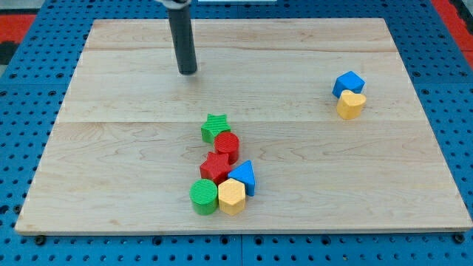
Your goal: Separate yellow hexagon from blue triangle
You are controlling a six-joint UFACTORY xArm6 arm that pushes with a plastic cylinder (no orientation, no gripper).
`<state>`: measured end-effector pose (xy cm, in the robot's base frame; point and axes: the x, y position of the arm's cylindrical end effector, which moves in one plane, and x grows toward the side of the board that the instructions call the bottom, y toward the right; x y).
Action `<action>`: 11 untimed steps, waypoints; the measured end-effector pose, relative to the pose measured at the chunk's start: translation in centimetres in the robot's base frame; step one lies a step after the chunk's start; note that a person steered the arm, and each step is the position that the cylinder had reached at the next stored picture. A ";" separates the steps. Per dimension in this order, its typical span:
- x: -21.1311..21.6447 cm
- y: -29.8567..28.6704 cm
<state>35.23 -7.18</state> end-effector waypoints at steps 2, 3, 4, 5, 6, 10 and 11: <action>6.8 13.0; 10.3 12.1; 14.4 10.8; 17.5 10.7; 21.7 8.5; 26.6 -0.7; 25.4 -3.1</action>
